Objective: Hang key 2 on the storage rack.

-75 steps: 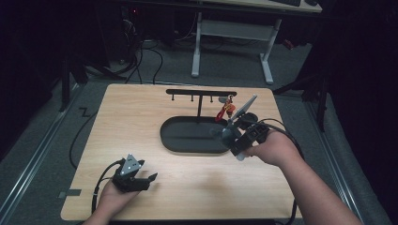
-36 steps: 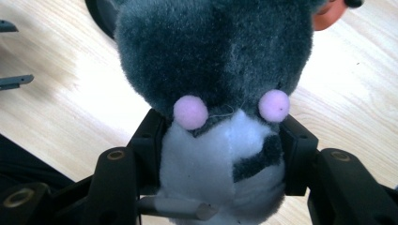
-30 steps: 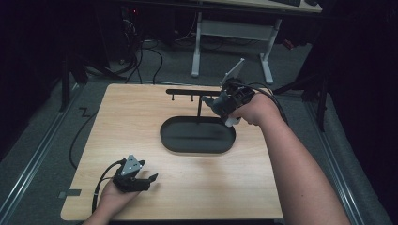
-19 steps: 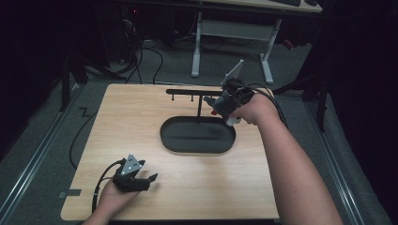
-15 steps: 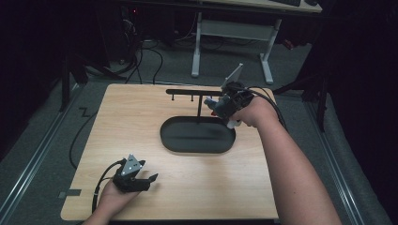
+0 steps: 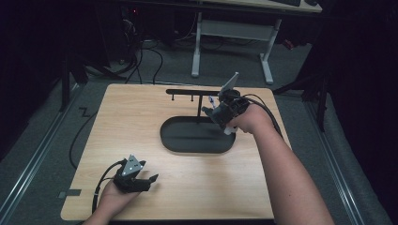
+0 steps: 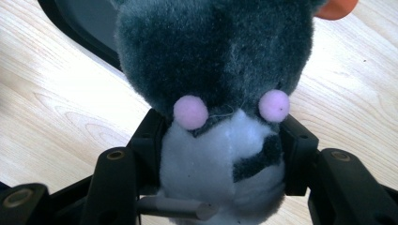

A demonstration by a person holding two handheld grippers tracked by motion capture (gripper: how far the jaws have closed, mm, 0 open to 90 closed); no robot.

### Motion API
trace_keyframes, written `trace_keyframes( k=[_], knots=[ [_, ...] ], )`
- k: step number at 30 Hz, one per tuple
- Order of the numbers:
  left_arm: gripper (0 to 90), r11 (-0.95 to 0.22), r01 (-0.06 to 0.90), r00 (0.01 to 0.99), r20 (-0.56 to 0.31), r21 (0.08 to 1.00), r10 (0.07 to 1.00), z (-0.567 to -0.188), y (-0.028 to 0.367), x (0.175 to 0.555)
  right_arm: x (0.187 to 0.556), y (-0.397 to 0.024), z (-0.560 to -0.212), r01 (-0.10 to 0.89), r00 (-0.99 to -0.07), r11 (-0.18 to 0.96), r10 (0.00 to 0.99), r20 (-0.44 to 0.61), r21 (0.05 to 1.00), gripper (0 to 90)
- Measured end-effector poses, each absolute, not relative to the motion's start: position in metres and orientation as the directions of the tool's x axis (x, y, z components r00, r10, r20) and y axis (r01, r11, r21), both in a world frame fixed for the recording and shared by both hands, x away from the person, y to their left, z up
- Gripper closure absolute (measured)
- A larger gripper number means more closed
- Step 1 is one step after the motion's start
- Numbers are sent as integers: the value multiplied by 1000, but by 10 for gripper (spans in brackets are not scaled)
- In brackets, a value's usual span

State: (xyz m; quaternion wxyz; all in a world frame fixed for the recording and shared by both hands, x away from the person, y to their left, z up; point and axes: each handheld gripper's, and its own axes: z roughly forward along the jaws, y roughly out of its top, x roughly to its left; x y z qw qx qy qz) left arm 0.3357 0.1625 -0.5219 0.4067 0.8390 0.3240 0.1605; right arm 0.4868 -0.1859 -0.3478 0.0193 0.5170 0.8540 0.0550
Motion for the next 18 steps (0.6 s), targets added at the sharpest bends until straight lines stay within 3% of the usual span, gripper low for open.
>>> trace_keyframes(
  k=[18],
  knots=[
    [279,-466,418,742,3,780,671,-523,163,335,488,-188,-369,886,-459,452,887,54,105,459]
  ],
)
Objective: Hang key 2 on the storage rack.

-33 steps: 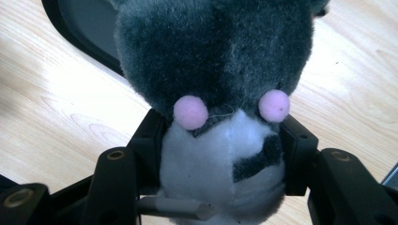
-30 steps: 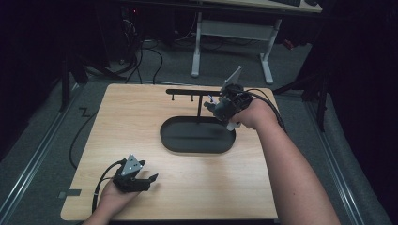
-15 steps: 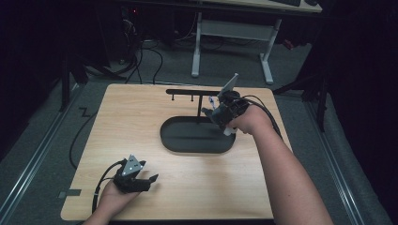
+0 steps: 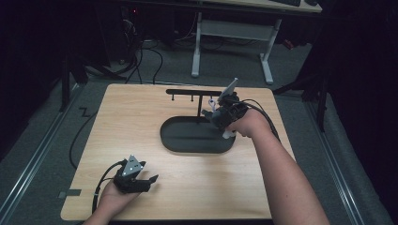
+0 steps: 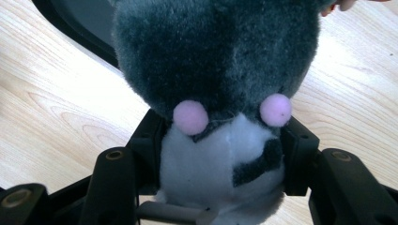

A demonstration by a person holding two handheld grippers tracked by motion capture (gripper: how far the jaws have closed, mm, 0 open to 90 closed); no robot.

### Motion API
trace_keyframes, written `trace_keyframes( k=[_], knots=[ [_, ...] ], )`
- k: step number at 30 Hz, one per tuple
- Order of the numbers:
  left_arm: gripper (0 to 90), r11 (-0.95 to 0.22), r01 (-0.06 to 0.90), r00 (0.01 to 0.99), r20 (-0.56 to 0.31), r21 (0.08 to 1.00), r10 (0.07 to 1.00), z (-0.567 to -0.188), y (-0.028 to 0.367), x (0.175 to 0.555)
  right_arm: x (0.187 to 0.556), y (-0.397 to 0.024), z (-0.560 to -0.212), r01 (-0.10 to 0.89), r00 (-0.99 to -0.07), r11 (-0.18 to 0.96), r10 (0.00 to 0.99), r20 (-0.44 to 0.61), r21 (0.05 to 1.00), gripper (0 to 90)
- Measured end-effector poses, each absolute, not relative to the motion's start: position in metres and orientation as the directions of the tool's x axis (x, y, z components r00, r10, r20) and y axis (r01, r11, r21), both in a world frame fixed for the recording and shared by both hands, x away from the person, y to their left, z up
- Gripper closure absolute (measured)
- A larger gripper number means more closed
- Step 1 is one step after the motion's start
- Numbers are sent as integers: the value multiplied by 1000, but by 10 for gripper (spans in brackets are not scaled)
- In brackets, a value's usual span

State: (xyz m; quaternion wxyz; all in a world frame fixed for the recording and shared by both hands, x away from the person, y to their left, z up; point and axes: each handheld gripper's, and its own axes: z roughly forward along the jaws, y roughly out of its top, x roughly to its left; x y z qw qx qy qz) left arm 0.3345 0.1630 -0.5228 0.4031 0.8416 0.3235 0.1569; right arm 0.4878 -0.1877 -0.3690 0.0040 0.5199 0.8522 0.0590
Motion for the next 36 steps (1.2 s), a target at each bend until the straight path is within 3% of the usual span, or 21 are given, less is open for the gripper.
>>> trace_keyframes(
  k=[9,14,22,36],
  knots=[
    [280,-466,423,740,1,777,673,-523,165,334,491,-183,-378,881,-469,460,880,71,113,450],
    [280,-464,422,740,0,778,673,-524,165,334,492,-184,-382,892,-448,438,889,90,116,342],
    [279,-464,422,743,-3,779,669,-524,164,334,482,-198,-375,897,-431,415,898,89,156,335],
    [278,-470,423,745,-3,774,667,-525,162,333,434,-240,-380,840,-447,384,890,89,383,355]
  ],
)
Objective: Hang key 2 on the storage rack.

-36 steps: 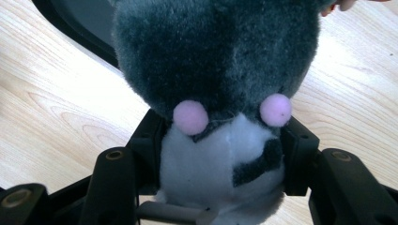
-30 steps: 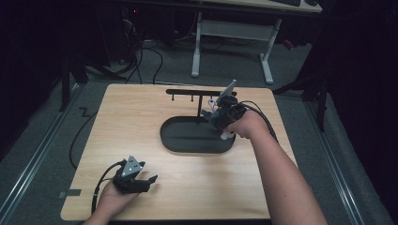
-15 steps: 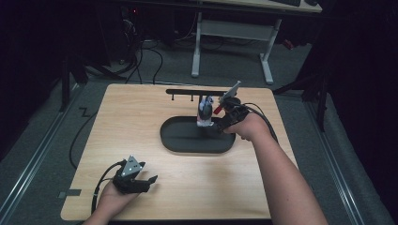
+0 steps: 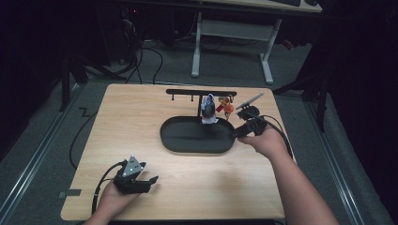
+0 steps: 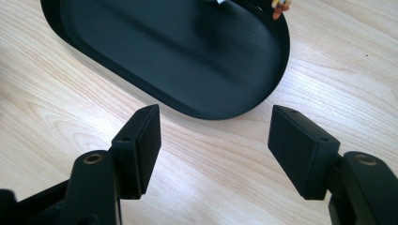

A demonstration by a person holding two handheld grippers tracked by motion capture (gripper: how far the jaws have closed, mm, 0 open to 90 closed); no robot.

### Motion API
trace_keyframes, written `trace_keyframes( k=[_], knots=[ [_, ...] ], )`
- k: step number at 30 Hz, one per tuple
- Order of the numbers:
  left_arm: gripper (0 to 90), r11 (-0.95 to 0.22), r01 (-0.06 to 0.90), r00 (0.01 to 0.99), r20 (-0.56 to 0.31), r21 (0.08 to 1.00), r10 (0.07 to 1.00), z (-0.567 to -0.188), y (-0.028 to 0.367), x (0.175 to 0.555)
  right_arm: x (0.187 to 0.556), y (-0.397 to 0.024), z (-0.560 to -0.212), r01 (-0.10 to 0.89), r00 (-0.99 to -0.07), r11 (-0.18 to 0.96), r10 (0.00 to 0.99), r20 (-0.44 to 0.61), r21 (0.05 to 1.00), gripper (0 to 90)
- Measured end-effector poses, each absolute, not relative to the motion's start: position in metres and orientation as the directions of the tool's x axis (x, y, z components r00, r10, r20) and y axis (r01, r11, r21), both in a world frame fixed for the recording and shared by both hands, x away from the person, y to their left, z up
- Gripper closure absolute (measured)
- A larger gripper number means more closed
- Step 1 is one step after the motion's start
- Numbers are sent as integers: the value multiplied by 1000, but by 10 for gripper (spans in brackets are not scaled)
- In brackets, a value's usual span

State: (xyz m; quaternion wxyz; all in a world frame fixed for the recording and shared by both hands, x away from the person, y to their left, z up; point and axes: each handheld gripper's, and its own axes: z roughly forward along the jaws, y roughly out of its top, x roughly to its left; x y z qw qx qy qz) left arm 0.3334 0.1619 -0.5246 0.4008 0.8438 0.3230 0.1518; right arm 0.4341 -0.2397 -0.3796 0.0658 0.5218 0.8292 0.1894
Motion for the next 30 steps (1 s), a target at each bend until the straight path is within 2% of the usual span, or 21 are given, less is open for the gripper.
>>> trace_keyframes(
  k=[3,10,20,24,25,26,27,29,30],
  knots=[
    [278,-473,425,746,-2,772,666,-525,161,333,420,-251,-393,826,-451,364,885,117,431,357],
    [277,-481,420,751,3,769,660,-526,159,333,389,-272,-423,773,-470,362,878,87,522,369],
    [277,-500,402,768,14,767,640,-526,153,332,335,-283,-485,642,-471,343,882,-1,686,360],
    [277,-493,402,769,8,771,639,-526,152,332,305,-280,-507,532,-422,312,904,-73,787,329],
    [277,-493,405,768,5,770,640,-526,152,331,294,-280,-514,486,-416,309,904,-94,818,361],
    [277,-493,408,768,3,769,641,-526,151,332,287,-281,-515,486,-425,331,898,-112,809,338],
    [277,-494,409,768,3,767,640,-526,151,332,286,-284,-508,489,-437,329,894,-99,808,259],
    [276,-498,408,768,7,766,640,-527,149,332,277,-291,-502,410,-418,317,899,-133,855,302],
    [276,-500,409,768,7,763,641,-527,149,332,276,-294,-503,413,-398,293,910,-119,862,290]
  ],
)
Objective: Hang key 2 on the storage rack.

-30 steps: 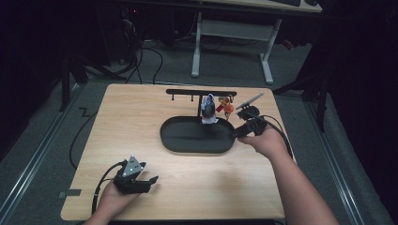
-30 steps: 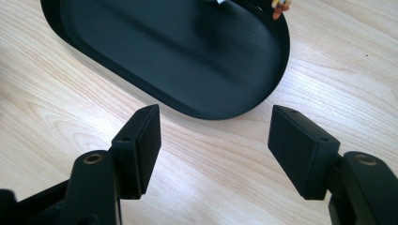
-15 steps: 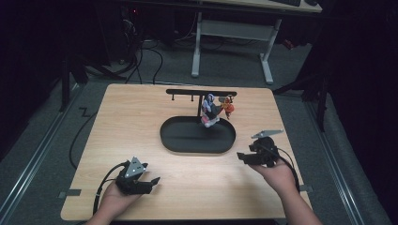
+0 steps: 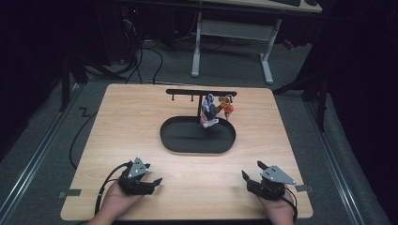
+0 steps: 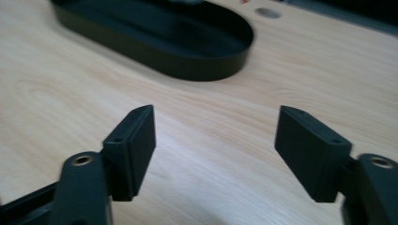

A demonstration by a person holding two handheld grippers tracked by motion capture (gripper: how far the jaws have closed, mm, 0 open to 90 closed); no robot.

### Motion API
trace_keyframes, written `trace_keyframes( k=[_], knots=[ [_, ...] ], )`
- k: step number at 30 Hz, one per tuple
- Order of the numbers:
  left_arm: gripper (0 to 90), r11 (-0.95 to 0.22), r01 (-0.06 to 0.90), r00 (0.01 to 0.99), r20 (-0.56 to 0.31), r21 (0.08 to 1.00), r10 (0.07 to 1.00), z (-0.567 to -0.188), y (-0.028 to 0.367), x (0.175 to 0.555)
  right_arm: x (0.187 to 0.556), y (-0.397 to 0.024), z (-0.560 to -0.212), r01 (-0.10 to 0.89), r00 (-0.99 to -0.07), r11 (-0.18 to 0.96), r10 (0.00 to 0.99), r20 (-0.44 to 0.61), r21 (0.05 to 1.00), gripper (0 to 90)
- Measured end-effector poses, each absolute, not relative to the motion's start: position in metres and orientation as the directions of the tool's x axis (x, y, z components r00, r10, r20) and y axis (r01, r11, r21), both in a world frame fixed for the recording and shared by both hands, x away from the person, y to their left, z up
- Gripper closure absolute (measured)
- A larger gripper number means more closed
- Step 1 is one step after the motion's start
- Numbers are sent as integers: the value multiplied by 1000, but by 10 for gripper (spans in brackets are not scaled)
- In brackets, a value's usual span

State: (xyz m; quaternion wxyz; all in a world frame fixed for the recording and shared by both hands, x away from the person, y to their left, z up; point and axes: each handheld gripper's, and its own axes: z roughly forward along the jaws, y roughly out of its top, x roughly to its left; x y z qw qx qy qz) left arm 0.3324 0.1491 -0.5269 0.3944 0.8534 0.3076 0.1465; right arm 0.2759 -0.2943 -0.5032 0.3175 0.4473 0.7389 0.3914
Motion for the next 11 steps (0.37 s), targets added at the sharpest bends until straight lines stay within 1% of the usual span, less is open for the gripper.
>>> trace_keyframes(
  k=[2,3,6,9,11],
  knots=[
    [275,-496,413,764,5,764,645,-527,149,333,279,-299,-507,453,-393,236,918,-45,859,273],
    [275,-496,412,764,6,765,645,-526,149,332,280,-299,-508,459,-393,228,919,-35,859,270],
    [273,-503,406,767,15,763,642,-526,149,331,281,-295,-509,454,-405,263,912,-66,851,270],
    [271,-498,404,765,15,767,644,-525,151,331,280,-291,-509,449,-410,274,909,-76,850,270],
    [268,-492,405,763,13,771,647,-525,152,332,281,-290,-508,448,-417,266,906,-64,854,276]
  ],
)
